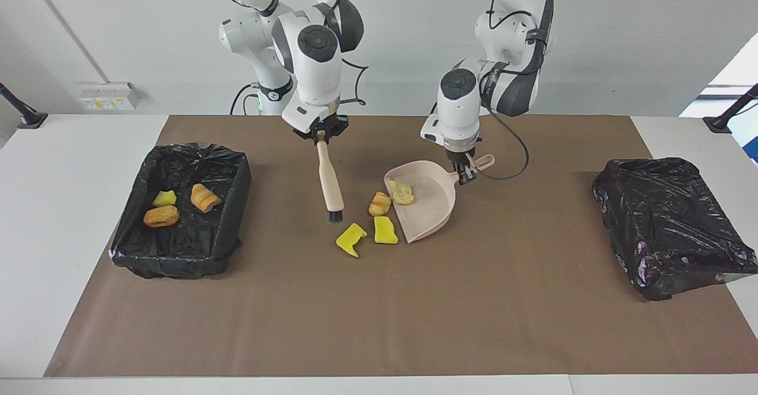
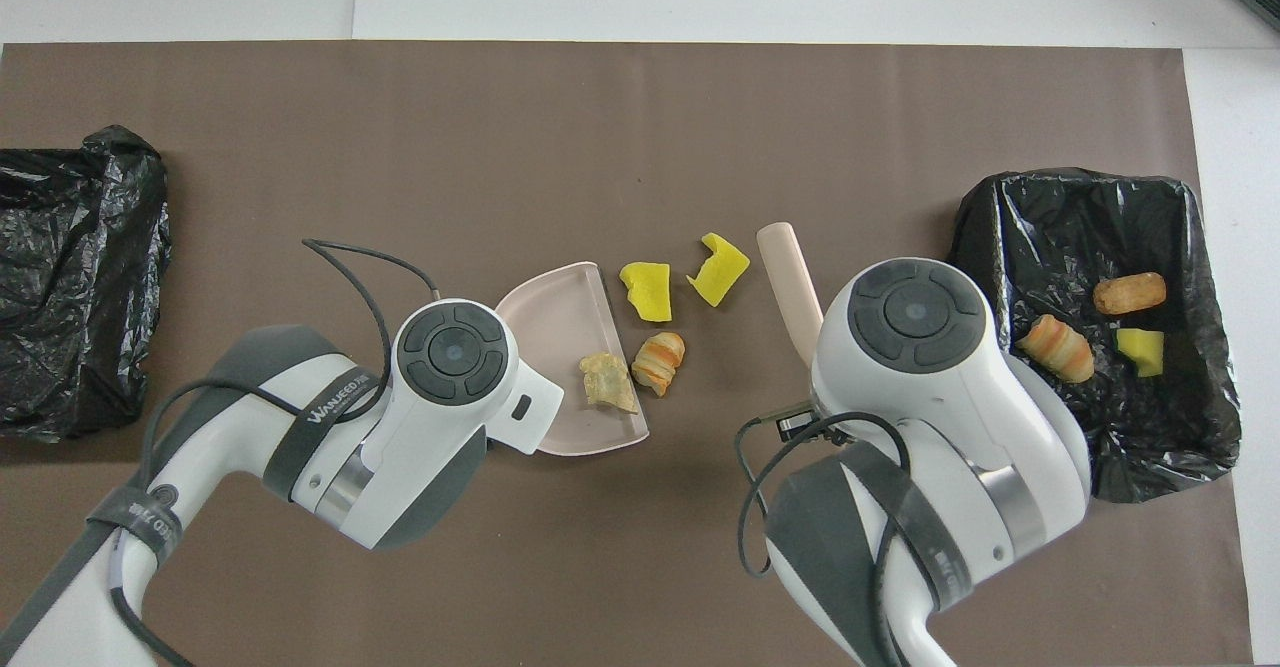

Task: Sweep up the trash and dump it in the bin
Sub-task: 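Sweep the sponge and scraps toward the dustpan with the right gripper, then sweep the remaining yellow sponge into the dustpan with the right gripper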

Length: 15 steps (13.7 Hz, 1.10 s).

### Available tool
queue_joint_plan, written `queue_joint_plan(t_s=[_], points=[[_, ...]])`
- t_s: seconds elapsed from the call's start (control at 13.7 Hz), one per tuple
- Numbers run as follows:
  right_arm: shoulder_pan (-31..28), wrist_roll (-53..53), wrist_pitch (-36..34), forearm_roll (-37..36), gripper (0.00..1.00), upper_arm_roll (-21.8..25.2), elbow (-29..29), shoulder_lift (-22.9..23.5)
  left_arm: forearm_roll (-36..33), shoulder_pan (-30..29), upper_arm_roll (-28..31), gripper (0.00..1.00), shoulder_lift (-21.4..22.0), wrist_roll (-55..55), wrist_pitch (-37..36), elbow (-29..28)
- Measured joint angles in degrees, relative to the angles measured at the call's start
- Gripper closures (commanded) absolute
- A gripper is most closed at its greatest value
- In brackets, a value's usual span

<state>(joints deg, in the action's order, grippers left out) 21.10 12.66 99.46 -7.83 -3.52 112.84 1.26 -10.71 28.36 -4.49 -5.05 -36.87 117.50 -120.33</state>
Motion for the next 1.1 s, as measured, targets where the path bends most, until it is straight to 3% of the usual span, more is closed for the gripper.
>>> queue_joint_plan(t_s=[0.15, 0.37, 0.73, 1.1], points=[[-0.3, -1.6, 0.0, -4.4, 1.0, 0.0, -3.5, 5.3, 0.0, 0.0, 0.0, 1.0, 0.0, 1.8, 0.0, 0.0], [0.7, -3.7, 0.2, -3.9, 1.0, -0.9, -6.1, 11.3, 0.0, 0.0, 0.0, 1.0, 0.0, 2.4, 0.0, 0.0], [5.2, -5.3, 2.3, 7.4, 1.0, -1.7, -5.1, 12.8, 0.0, 0.0, 0.0, 1.0, 0.0, 2.5, 0.0, 0.0], [7.3, -8.8, 3.9, 25.3, 1.0, -1.9, -3.6, 11.7, 0.0, 0.0, 0.0, 1.0, 0.0, 2.6, 0.0, -0.1]])
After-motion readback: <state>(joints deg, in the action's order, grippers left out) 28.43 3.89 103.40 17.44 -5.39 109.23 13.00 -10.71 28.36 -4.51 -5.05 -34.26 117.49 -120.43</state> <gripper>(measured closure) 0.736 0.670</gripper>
